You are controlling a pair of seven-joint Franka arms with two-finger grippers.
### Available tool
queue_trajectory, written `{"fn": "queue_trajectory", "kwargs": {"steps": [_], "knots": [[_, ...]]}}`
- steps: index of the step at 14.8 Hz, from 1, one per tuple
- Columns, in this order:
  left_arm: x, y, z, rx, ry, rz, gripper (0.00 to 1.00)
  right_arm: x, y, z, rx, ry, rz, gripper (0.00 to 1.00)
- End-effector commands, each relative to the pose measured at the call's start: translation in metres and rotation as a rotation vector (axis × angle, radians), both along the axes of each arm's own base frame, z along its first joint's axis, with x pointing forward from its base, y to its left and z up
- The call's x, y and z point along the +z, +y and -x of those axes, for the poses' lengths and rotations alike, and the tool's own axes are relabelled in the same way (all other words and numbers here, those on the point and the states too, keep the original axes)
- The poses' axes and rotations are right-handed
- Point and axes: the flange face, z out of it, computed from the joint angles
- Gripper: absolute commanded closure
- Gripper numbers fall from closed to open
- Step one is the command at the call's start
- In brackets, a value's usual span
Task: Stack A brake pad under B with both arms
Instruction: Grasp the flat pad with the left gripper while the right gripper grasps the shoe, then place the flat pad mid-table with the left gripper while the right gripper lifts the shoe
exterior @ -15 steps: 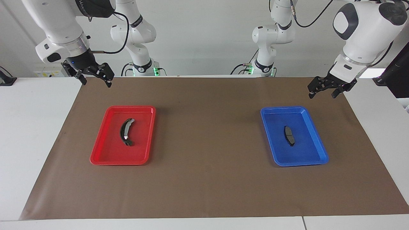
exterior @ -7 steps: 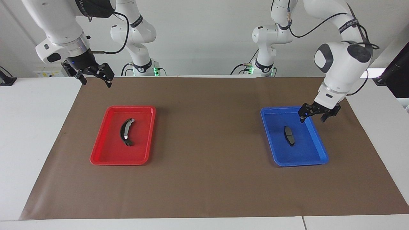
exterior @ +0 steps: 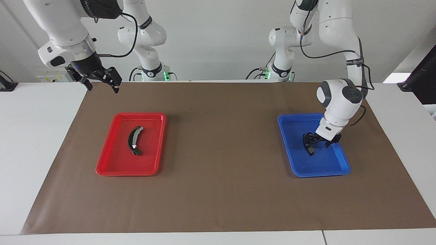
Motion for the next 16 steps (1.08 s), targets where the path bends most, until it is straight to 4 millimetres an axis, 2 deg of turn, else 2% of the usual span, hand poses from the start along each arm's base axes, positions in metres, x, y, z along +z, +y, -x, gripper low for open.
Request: {"fn": "queue_trajectory", "kwargs": {"steps": [1, 4, 5, 7, 9, 11, 12, 14, 16], "knots": [[0.001, -0.009, 0.008, 0.021, -0.002, 0.008, 0.06, -0.012, 0.002, 0.008, 0.038, 0.018, -0.009, 0.0], [0.0, -0.011, 0.017, 0.022, 0.068, 0.004, 0.67, -0.034, 0.003, 0.013, 0.064, -0.031, -0.016, 0.0], [0.006, -0.011, 0.019, 0.02, 0.082, 0.003, 0.81, -0.043, 0.003, 0.016, 0.073, -0.048, -0.019, 0.01], [0.02, -0.011, 0.026, 0.019, 0.115, 0.0, 0.99, -0.066, 0.004, 0.019, 0.074, -0.077, -0.021, 0.01], [0.031, -0.02, 0.027, 0.003, 0.117, -0.001, 0.99, -0.093, 0.004, 0.014, 0.069, -0.073, -0.025, 0.01], [0.05, -0.031, 0.021, -0.009, 0.079, 0.002, 0.99, -0.129, 0.006, 0.001, 0.063, -0.07, -0.036, 0.01], [0.063, -0.046, 0.015, -0.013, 0.058, 0.004, 0.99, -0.149, 0.007, -0.006, 0.053, -0.071, -0.056, 0.01], [0.083, -0.098, 0.006, 0.019, 0.015, 0.016, 0.99, -0.191, 0.008, -0.009, 0.043, -0.091, -0.064, 0.01], [0.087, -0.165, 0.011, 0.025, -0.058, 0.047, 0.99, -0.227, 0.007, -0.001, 0.045, -0.126, -0.06, 0.01]]}}
